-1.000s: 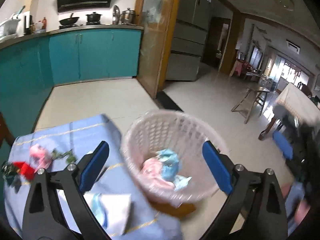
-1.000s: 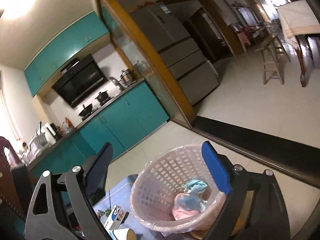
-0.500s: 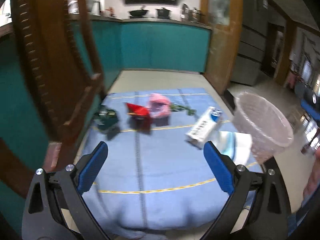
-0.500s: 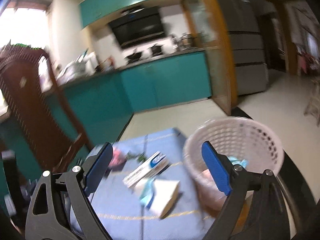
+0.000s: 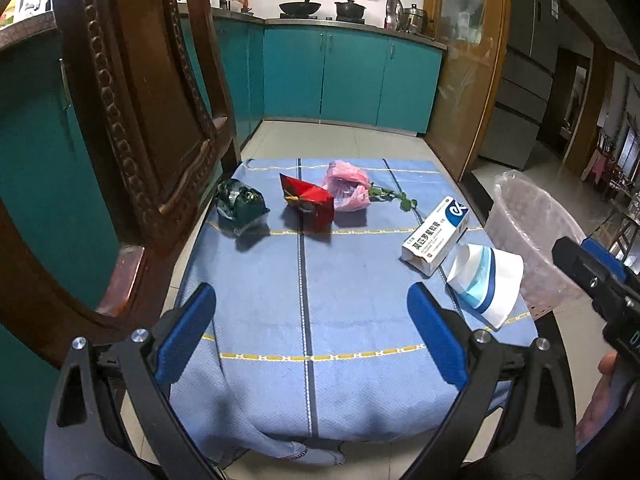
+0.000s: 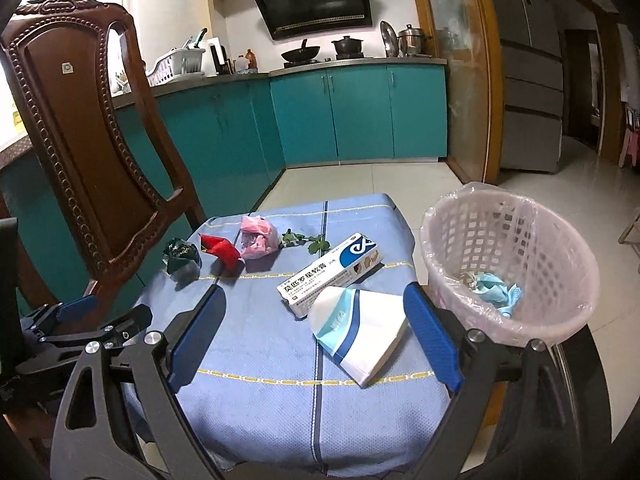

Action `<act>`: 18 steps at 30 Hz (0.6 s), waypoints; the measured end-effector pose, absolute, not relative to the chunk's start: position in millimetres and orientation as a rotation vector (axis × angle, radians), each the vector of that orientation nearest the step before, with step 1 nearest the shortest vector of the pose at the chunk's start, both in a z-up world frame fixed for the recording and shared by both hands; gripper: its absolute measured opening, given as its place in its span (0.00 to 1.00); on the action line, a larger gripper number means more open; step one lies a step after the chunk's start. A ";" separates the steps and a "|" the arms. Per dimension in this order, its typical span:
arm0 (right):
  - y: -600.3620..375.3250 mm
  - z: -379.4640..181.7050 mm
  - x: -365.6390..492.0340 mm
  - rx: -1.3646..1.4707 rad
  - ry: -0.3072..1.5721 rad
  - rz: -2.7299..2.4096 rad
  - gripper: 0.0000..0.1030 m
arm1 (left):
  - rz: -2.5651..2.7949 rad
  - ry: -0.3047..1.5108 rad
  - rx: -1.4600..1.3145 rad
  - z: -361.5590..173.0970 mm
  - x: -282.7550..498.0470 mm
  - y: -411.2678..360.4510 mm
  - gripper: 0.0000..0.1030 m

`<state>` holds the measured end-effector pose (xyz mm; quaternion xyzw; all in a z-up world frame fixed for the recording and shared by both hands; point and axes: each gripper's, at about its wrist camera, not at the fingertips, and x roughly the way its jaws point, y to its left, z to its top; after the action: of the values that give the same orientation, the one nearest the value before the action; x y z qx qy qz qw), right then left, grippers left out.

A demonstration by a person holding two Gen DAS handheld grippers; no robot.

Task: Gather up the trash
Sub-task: 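Grasp the red paper with the left tool while the right tool grasps the green leafy sprig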

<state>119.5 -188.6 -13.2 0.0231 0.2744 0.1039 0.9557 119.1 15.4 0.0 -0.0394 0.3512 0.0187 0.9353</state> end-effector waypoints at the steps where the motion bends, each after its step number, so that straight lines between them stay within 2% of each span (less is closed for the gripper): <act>1: -188.2 -13.3 118.5 0.041 0.556 0.212 0.86 | 0.036 0.715 -0.080 0.0 119.2 14.8 0.93; 18: -187.6 -12.0 119.1 0.037 0.554 0.218 0.86 | 0.026 0.736 -0.069 -4.2 120.9 11.2 0.93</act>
<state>119.1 -187.6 -12.0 0.0185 0.2727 0.1076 0.9559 120.9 11.2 -4.2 -0.0338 0.3595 0.0125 0.9324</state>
